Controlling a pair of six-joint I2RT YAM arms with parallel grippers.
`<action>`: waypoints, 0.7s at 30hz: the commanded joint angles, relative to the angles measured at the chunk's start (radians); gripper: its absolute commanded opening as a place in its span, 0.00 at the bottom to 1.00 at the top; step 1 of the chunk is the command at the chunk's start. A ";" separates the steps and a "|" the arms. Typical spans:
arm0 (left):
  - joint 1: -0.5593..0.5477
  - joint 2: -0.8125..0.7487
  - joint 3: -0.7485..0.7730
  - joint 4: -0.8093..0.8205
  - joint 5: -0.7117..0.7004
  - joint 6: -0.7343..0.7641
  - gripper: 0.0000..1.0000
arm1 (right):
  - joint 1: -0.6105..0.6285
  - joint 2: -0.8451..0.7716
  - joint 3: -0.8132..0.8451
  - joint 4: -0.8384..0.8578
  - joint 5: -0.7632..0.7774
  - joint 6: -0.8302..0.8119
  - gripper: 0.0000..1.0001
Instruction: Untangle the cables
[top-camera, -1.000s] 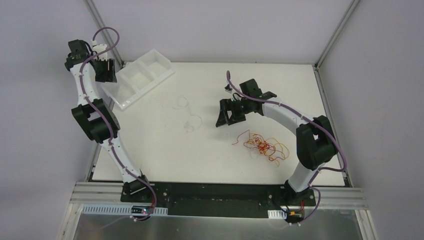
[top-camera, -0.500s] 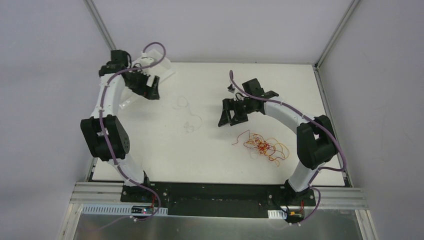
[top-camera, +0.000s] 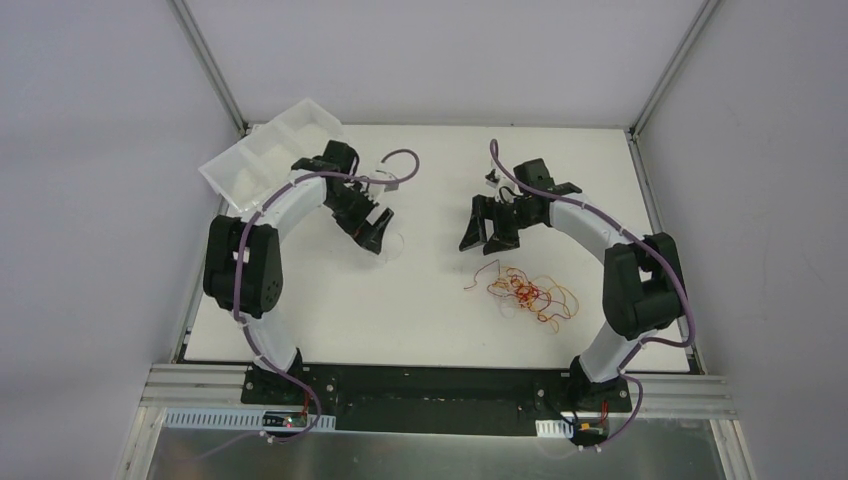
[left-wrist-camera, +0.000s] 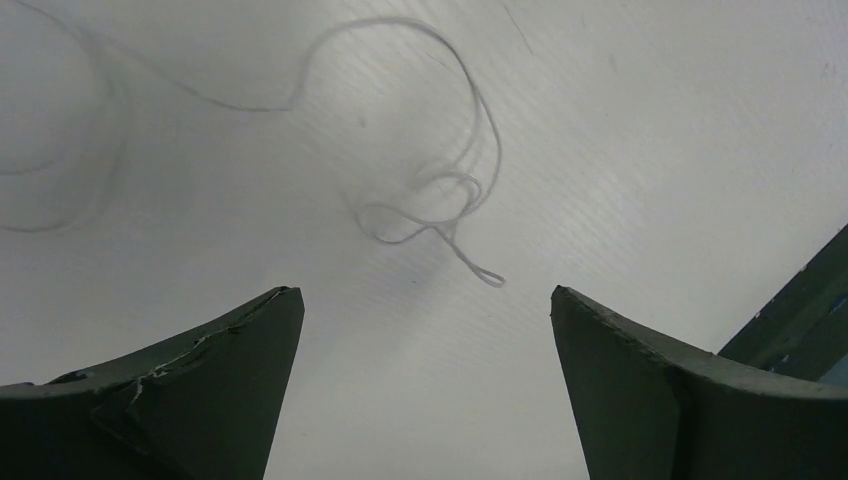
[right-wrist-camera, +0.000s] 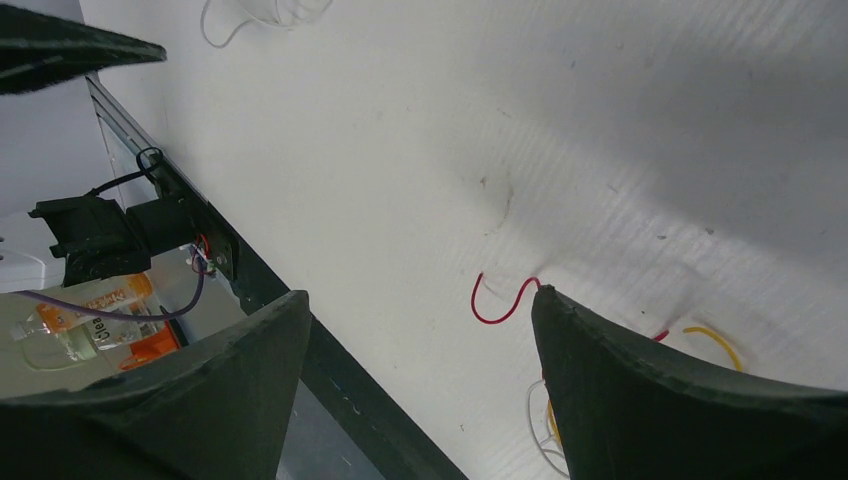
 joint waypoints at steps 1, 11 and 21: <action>-0.083 -0.142 -0.144 0.080 -0.101 0.061 0.99 | -0.005 -0.062 -0.022 -0.024 -0.030 0.000 0.84; -0.237 -0.183 -0.355 0.388 -0.430 0.223 0.99 | -0.013 -0.044 -0.009 -0.024 -0.037 0.007 0.84; -0.246 -0.030 -0.303 0.604 -0.585 0.386 0.99 | -0.031 -0.028 -0.010 -0.030 -0.039 0.007 0.84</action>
